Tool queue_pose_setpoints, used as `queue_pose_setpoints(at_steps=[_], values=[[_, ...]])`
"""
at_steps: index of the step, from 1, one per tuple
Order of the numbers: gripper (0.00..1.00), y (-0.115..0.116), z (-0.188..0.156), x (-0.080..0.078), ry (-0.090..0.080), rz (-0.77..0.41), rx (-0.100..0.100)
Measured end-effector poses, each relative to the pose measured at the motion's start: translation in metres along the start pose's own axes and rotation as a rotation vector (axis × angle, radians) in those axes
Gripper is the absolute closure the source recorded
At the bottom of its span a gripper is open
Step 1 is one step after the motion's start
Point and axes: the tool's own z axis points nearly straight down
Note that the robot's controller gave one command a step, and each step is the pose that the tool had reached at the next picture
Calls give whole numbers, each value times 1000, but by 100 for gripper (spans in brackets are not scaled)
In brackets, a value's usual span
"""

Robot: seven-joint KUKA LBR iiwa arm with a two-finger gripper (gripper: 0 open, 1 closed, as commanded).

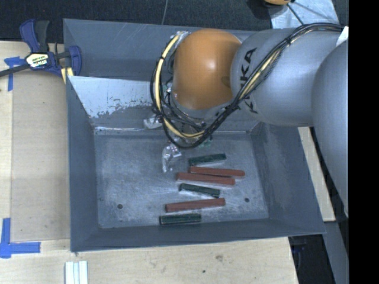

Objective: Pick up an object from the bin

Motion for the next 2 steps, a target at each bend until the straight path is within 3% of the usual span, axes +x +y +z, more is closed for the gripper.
queue_pose_setpoints(at_steps=[1, 2], values=[[0, -29, 54, -8, -6, -138, -1], [0, -59, 73, 12, 2, -155, -3]])
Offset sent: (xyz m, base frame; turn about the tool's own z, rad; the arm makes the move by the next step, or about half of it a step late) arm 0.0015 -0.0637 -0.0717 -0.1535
